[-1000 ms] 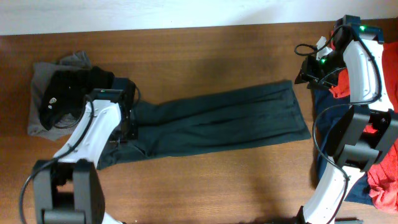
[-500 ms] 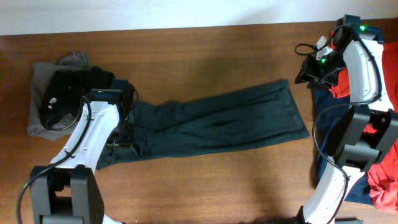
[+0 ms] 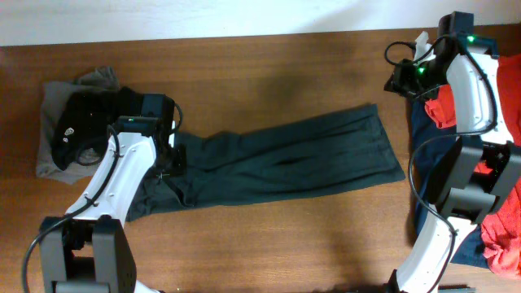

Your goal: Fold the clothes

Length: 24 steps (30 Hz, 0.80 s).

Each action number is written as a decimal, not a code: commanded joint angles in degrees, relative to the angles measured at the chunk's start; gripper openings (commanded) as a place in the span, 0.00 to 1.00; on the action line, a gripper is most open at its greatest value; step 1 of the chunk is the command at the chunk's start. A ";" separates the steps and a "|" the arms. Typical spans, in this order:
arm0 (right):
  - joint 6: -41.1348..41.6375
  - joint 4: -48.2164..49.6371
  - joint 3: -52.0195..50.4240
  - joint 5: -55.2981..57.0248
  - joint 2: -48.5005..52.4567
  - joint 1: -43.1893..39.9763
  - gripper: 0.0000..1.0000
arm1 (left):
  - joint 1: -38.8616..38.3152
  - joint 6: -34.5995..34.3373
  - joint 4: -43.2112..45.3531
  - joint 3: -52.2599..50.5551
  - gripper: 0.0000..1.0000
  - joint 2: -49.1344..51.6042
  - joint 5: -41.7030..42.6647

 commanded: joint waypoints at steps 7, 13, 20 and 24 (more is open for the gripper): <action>-2.34 0.24 -3.85 4.15 9.60 0.61 0.58 | 0.20 -0.13 0.87 0.50 0.56 -0.55 2.10; -18.34 -3.76 -6.43 4.22 9.99 -2.16 0.70 | 0.20 -0.11 2.08 0.50 0.59 -0.55 2.08; -27.52 -7.52 -12.39 -2.99 9.99 -4.24 0.70 | 0.20 -0.11 4.61 0.50 0.64 -0.55 2.08; -30.16 -7.06 -17.94 -7.76 9.99 -4.13 0.63 | 0.20 -0.11 6.47 0.50 0.68 -0.55 2.08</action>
